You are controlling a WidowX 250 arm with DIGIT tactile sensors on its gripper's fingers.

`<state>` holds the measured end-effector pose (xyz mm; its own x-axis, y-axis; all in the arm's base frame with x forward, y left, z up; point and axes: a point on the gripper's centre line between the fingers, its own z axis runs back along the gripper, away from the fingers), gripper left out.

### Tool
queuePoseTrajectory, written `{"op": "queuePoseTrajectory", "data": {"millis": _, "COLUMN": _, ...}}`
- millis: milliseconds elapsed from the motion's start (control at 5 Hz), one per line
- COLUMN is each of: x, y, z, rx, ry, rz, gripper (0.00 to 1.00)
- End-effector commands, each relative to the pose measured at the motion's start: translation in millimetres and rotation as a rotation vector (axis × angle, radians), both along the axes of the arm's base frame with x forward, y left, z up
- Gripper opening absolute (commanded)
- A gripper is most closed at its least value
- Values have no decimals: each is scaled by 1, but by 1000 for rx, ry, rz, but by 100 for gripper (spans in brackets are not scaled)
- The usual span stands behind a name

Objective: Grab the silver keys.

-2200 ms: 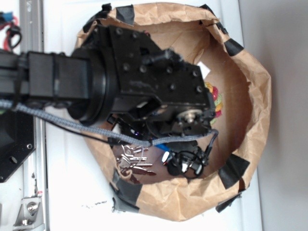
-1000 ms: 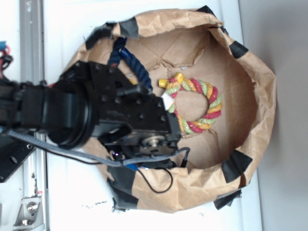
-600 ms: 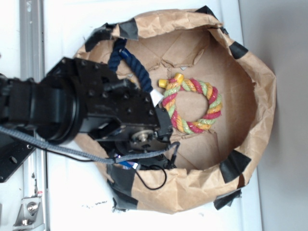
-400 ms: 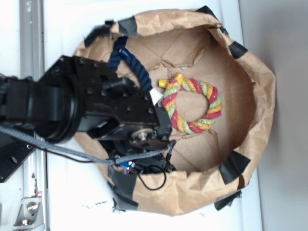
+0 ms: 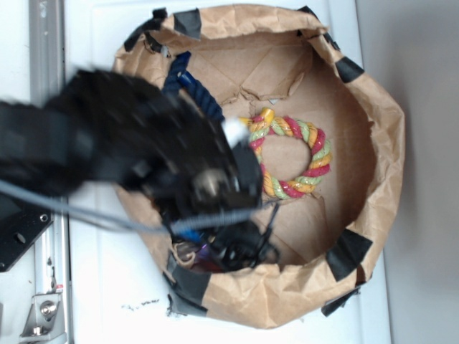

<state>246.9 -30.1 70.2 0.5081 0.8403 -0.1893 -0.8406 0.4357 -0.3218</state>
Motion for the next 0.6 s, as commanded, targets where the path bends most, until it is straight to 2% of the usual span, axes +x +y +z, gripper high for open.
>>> {"op": "queuePoseTrajectory", "data": {"millis": 0, "x": 41, "y": 53, "z": 83, "rx": 26, "ry": -211, "rz": 189, "gripper": 0}}
{"op": "queuePoseTrajectory", "data": {"millis": 400, "x": 50, "y": 52, "z": 89, "rx": 163, "ry": -151, "rz": 139, "gripper": 0}}
